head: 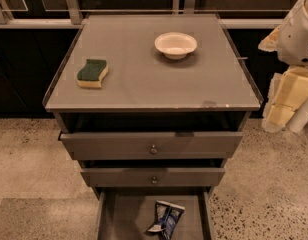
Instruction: Pick blue chip bag from bottom drawer and place on counter
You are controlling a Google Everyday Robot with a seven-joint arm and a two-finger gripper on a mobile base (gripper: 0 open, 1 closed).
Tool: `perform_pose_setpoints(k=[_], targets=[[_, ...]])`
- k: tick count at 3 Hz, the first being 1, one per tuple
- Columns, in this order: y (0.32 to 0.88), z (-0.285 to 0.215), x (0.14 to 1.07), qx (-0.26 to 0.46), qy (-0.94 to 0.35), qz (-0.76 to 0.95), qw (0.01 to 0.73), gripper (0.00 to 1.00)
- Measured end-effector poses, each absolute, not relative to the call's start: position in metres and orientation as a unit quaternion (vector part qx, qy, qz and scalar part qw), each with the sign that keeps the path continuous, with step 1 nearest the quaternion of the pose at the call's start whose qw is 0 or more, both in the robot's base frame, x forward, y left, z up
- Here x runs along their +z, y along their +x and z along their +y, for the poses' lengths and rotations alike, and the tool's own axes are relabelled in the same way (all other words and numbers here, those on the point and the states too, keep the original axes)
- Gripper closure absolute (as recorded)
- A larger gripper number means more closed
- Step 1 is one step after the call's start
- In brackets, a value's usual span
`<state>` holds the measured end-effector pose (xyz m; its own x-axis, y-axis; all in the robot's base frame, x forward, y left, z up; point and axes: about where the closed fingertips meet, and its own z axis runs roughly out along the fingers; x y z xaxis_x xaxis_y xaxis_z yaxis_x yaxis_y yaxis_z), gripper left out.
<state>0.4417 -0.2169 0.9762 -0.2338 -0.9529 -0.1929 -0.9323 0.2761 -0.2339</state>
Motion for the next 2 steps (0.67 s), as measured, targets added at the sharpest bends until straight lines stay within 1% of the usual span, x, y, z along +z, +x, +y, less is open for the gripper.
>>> perform_pose_setpoints(k=[2], targets=[[0.432,-0.213,0.96,-0.03,-0.603,0.781,0.159,0.0]])
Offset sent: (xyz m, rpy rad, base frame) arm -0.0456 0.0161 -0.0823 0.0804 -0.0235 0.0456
